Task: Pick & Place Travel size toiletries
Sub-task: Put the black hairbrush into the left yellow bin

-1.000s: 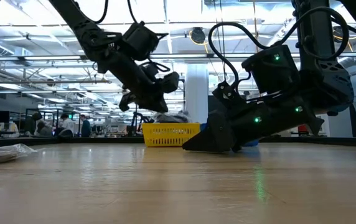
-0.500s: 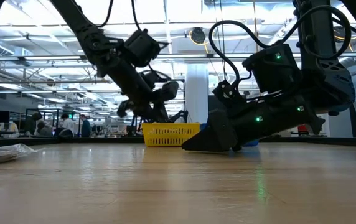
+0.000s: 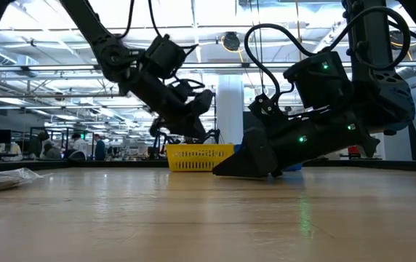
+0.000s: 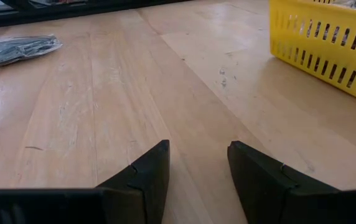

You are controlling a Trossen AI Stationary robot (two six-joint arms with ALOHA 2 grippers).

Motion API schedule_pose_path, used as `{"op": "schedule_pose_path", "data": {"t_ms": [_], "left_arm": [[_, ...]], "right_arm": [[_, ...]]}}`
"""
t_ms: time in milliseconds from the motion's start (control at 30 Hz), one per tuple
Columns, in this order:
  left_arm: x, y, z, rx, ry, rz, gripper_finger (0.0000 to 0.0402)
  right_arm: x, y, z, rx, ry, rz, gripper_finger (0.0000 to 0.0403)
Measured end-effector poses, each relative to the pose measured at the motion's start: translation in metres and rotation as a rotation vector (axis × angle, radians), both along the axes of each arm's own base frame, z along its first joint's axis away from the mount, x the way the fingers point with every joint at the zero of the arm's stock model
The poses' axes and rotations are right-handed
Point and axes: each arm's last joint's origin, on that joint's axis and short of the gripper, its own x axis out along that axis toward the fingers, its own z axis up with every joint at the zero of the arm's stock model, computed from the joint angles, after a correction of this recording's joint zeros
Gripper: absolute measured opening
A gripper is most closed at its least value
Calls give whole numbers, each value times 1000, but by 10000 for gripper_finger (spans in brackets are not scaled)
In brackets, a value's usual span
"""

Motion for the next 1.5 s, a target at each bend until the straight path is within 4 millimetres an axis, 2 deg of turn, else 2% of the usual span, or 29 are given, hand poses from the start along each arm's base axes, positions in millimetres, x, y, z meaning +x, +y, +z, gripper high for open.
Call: {"op": "schedule_pose_path", "data": {"t_ms": [233, 400, 533, 667, 800, 967, 1200, 1333, 1500], "left_arm": [[10, 15, -25, -31, -60, -44, 5], [20, 22, -33, -83, -41, -62, 18], [28, 20, -19, -68, -27, -115, 22], [34, 13, 6, -17, -26, -178, 10], [31, 0, 28, 10, 7, -267, 2], [16, -20, 47, 31, 152, -295, 19], [-17, -62, 56, 38, 501, -231, 14], [-47, -91, 48, 22, 677, -179, 2], [-88, -125, 28, -133, 686, -188, 22]], "right_arm": [[0, 0, 0, -1, -1, 0, 155], [0, 0, 0, -1, -1, 0, 155], [0, 0, 0, -1, -1, 0, 155], [0, 0, 0, 0, -1, 0, 155], [0, 0, 0, -2, 2, 0, 155], [0, 0, 0, -2, 4, 1, 155], [0, 2, -1, -2, 7, 6, 155], [0, 2, -1, -2, 6, 8, 155], [0, 2, -1, -2, 6, 8, 155]]}}
